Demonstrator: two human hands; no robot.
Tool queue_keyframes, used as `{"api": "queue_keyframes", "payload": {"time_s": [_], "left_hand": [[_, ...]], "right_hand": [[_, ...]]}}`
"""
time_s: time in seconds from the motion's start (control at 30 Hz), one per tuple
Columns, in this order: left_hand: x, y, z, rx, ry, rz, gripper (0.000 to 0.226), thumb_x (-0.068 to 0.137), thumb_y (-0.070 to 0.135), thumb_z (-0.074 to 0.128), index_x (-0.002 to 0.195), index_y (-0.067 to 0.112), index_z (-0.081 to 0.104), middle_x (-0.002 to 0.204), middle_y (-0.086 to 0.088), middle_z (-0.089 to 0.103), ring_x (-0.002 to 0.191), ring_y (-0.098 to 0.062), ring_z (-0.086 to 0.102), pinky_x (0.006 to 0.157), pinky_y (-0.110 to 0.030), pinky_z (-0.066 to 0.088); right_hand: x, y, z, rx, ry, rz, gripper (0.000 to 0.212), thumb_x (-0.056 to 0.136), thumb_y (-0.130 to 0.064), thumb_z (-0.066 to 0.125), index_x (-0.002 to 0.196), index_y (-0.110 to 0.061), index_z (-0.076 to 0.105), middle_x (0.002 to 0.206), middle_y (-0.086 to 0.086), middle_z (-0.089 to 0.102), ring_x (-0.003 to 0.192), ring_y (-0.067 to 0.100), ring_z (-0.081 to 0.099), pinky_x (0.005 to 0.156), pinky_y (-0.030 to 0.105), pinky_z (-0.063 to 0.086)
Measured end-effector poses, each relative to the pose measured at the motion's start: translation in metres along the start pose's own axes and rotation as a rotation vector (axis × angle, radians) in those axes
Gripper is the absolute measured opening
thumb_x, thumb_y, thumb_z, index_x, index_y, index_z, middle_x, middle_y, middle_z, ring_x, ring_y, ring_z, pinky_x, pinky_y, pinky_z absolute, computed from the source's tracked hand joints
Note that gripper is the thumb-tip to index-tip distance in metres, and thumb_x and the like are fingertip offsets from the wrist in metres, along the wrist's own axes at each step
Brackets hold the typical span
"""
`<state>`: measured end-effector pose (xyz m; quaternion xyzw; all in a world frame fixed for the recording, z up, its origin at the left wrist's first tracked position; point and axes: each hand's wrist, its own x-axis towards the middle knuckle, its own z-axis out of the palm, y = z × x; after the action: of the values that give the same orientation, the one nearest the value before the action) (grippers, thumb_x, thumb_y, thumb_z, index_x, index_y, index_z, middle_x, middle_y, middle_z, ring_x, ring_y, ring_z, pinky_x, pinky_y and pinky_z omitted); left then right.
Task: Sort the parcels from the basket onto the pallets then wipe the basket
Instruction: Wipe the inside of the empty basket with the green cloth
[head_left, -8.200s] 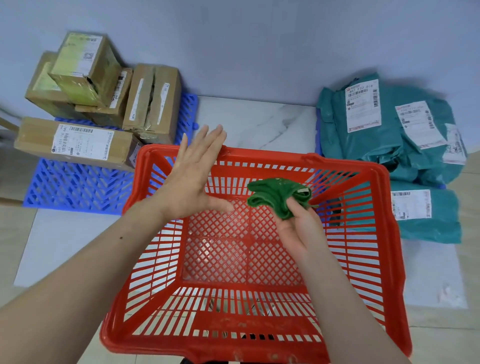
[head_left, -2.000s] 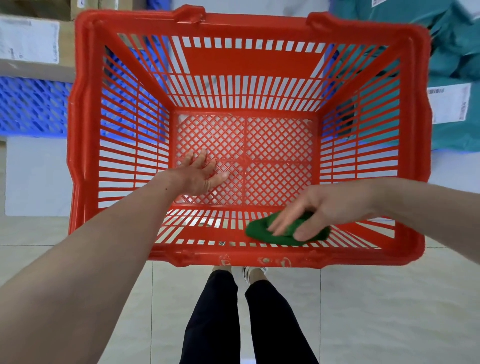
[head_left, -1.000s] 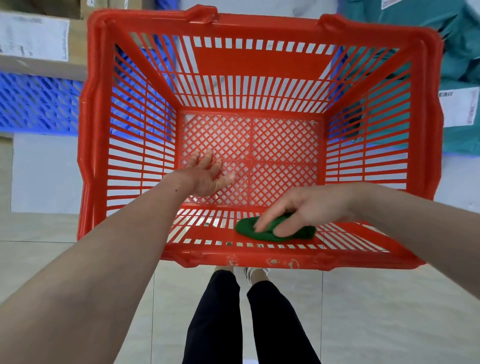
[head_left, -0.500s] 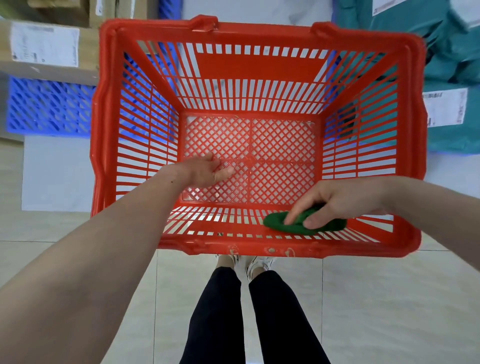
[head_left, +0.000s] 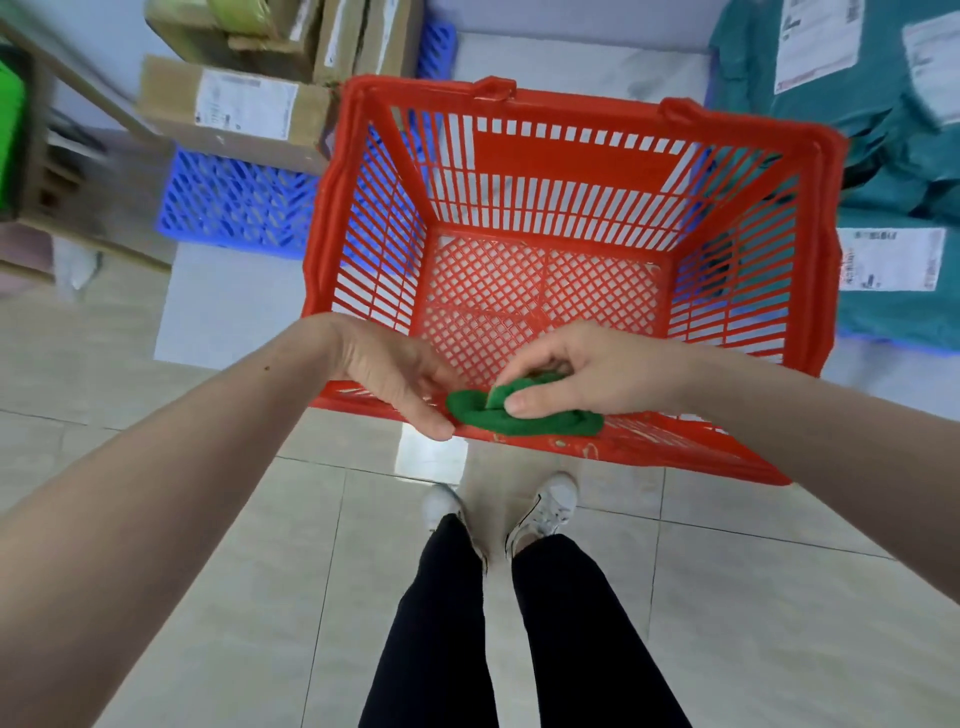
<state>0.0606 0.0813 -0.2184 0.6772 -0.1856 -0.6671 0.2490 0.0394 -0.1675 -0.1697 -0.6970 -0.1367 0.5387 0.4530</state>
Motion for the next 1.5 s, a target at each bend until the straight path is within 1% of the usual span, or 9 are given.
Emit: {"api": "queue_keyframes", "payload": {"time_s": [0.17, 0.33, 0.53, 0.73, 0.93, 1.03, 1.17, 1.33, 1.5], "left_hand": [[-0.002, 0.000, 0.007, -0.056, 0.054, 0.058, 0.038, 0.082, 0.027, 0.077, 0.119, 0.025, 0.070, 0.120, 0.008, 0.070, 0.120, -0.010, 0.060, 0.114, -0.039, 0.039], [-0.005, 0.001, 0.012, -0.074, 0.068, 0.085, 0.043, 0.078, 0.043, 0.077, 0.117, 0.026, 0.072, 0.121, 0.008, 0.070, 0.120, -0.010, 0.060, 0.113, -0.039, 0.039], [-0.006, -0.001, 0.011, -0.068, 0.127, 0.055, 0.085, 0.053, 0.066, 0.082, 0.126, 0.023, 0.067, 0.122, 0.018, 0.068, 0.117, 0.004, 0.058, 0.106, -0.018, 0.038], [-0.004, 0.002, 0.011, -0.069, 0.184, 0.071, 0.063, 0.067, 0.034, 0.077, 0.128, 0.022, 0.064, 0.121, 0.020, 0.067, 0.114, 0.008, 0.058, 0.100, -0.009, 0.041], [0.002, -0.010, 0.003, -0.029, 0.156, -0.006, 0.082, 0.055, 0.062, 0.087, 0.125, 0.024, 0.066, 0.128, -0.001, 0.067, 0.122, -0.024, 0.061, 0.107, -0.051, 0.045], [0.003, -0.009, 0.006, -0.073, 0.176, 0.051, 0.087, 0.053, 0.062, 0.088, 0.127, 0.022, 0.066, 0.129, 0.004, 0.066, 0.122, -0.015, 0.061, 0.108, -0.038, 0.045], [0.001, -0.007, 0.004, -0.086, 0.170, 0.004, 0.089, 0.048, 0.062, 0.090, 0.124, 0.022, 0.067, 0.126, 0.000, 0.068, 0.120, -0.022, 0.062, 0.107, -0.050, 0.044], [-0.002, 0.001, 0.006, -0.100, 0.236, 0.091, 0.088, 0.050, 0.042, 0.092, 0.131, 0.032, 0.059, 0.114, 0.032, 0.065, 0.117, 0.011, 0.055, 0.096, -0.009, 0.042], [0.008, 0.034, 0.014, -0.359, 0.410, 0.262, 0.107, 0.052, 0.068, 0.083, 0.143, 0.028, 0.043, 0.139, 0.014, 0.053, 0.127, 0.002, 0.050, 0.103, -0.024, 0.042]], "right_hand": [[0.011, 0.004, 0.030, -0.283, 0.044, -0.136, 0.026, 0.087, -0.027, 0.074, 0.112, -0.023, 0.075, 0.115, 0.003, 0.068, 0.104, 0.012, 0.059, 0.099, 0.026, 0.046], [0.009, 0.009, 0.043, -0.588, 0.118, -0.192, 0.033, 0.087, -0.025, 0.073, 0.120, -0.026, 0.071, 0.122, -0.004, 0.055, 0.110, 0.006, 0.050, 0.088, 0.008, 0.030], [-0.027, 0.014, 0.023, -0.791, 0.124, -0.056, 0.029, 0.084, -0.018, 0.072, 0.109, -0.032, 0.074, 0.116, -0.004, 0.061, 0.105, 0.014, 0.057, 0.091, 0.024, 0.041], [-0.033, 0.013, 0.025, -0.760, 0.176, 0.018, 0.029, 0.083, -0.019, 0.069, 0.107, -0.033, 0.073, 0.113, -0.011, 0.062, 0.102, 0.013, 0.057, 0.092, 0.031, 0.046], [-0.016, 0.003, 0.035, -0.819, 0.118, -0.086, 0.032, 0.086, -0.003, 0.061, 0.107, -0.022, 0.077, 0.115, -0.001, 0.061, 0.096, 0.009, 0.050, 0.076, 0.006, 0.035], [-0.032, 0.004, 0.024, -0.887, 0.048, 0.020, 0.036, 0.086, 0.002, 0.056, 0.103, -0.022, 0.077, 0.114, -0.004, 0.055, 0.093, 0.005, 0.044, 0.073, 0.001, 0.032], [-0.045, 0.001, 0.003, -0.923, 0.109, 0.129, 0.037, 0.082, 0.004, 0.055, 0.099, -0.020, 0.078, 0.110, 0.000, 0.065, 0.101, 0.015, 0.058, 0.087, 0.028, 0.048], [-0.060, 0.004, -0.011, -0.467, 0.423, 0.169, 0.025, 0.092, -0.008, 0.062, 0.103, -0.025, 0.076, 0.108, -0.006, 0.066, 0.099, 0.017, 0.062, 0.092, 0.034, 0.051], [-0.060, 0.009, -0.001, 0.518, 0.582, 0.027, 0.018, 0.098, -0.009, 0.053, 0.098, -0.012, 0.071, 0.093, 0.008, 0.072, 0.085, 0.022, 0.070, 0.083, 0.040, 0.058]]}}
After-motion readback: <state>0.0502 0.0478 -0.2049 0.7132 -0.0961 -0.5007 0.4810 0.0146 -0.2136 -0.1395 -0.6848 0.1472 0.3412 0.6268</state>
